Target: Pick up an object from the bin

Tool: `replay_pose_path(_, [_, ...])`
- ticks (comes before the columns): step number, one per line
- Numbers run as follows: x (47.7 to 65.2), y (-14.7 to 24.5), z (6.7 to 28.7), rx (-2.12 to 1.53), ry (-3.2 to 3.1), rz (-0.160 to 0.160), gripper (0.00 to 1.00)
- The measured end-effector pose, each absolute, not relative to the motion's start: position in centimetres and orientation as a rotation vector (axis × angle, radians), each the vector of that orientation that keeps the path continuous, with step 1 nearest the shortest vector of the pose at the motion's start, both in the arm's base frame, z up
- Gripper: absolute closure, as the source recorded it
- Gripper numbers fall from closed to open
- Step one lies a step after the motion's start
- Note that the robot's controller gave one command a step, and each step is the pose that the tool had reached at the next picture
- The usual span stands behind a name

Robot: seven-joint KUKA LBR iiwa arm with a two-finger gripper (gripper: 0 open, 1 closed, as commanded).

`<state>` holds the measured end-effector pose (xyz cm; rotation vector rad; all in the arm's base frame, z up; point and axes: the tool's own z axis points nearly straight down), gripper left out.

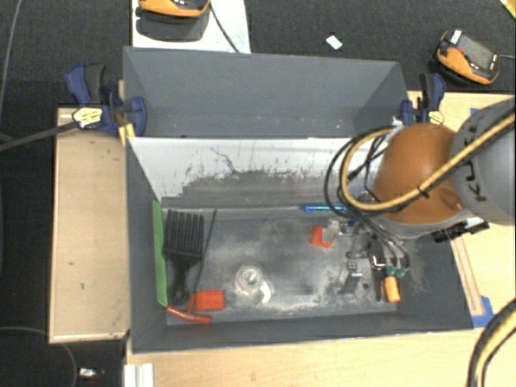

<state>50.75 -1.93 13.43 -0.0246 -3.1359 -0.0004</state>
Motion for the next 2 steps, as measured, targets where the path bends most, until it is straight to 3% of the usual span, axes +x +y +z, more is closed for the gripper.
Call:
replay_pose_path(1, [50.9,-1.9,13.8,-0.023,-3.144,0.000,0.00])
replay_pose_path(2, [55.4,-8.1,9.4,-0.461,-3.117,-0.003,0.00])
